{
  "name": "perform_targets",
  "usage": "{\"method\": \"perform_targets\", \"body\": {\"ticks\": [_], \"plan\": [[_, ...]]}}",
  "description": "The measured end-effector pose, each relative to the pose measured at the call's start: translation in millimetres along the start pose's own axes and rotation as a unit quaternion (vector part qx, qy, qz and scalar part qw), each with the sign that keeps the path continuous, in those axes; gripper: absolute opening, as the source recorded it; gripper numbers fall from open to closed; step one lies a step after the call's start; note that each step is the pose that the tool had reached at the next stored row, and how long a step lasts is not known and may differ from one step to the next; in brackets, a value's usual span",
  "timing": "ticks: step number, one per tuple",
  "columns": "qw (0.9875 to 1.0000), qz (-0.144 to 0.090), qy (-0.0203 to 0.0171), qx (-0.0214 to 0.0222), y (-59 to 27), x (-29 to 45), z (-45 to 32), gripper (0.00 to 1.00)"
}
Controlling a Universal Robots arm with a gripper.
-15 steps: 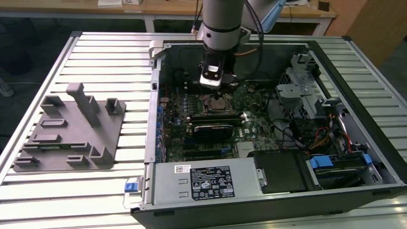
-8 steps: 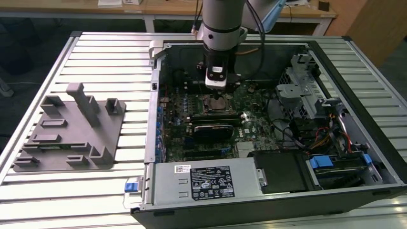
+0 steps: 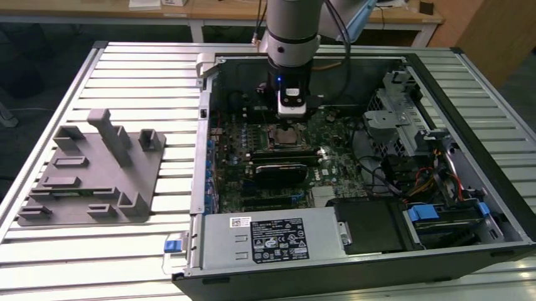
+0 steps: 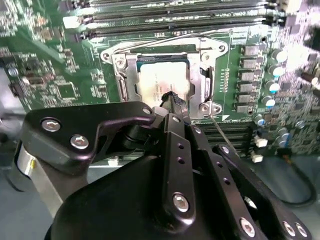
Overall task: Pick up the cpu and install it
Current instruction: 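Close the cpu cover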
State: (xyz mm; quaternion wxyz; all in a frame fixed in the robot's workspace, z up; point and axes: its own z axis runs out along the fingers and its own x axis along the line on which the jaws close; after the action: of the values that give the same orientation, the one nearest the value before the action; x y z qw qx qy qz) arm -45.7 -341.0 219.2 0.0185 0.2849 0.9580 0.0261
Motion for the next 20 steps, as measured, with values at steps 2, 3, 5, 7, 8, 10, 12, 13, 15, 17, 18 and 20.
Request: {"method": "perform_targets", "body": {"ticks": [2,3,5,7,8,10,12,13,15,17,18,20], "plan": [[0.9998,-0.018,0.0011,-0.0003,0.0,0.0,0.1,0.11],[0.9996,-0.027,0.0016,-0.0005,0.0,0.0,0.1,0.11],[0.9990,-0.045,0.0027,-0.0009,0.0,0.0,0.2,0.11],[0.9980,-0.064,0.0038,-0.0012,0.0,0.0,0.2,0.11],[0.9974,-0.073,0.0043,-0.0014,0.0,0.0,0.3,0.11],[0.9959,-0.091,0.0052,-0.0015,0.0,0.0,0.3,0.11],[0.9941,-0.108,0.0057,-0.0007,0.0,0.0,0.3,0.11],[0.9931,-0.117,0.0058,0.0001,0.0,0.0,0.4,0.11],[0.9911,-0.133,0.0052,0.0025,0.0,0.0,0.5,0.11],[0.9892,-0.147,0.0038,0.0070,0.0,0.0,0.4,0.11],[0.9882,-0.153,0.0028,0.0097,0.0,0.0,0.4,0.11],[0.9861,-0.166,0.0006,0.0155,0.0,0.0,0.4,0.11]]}}
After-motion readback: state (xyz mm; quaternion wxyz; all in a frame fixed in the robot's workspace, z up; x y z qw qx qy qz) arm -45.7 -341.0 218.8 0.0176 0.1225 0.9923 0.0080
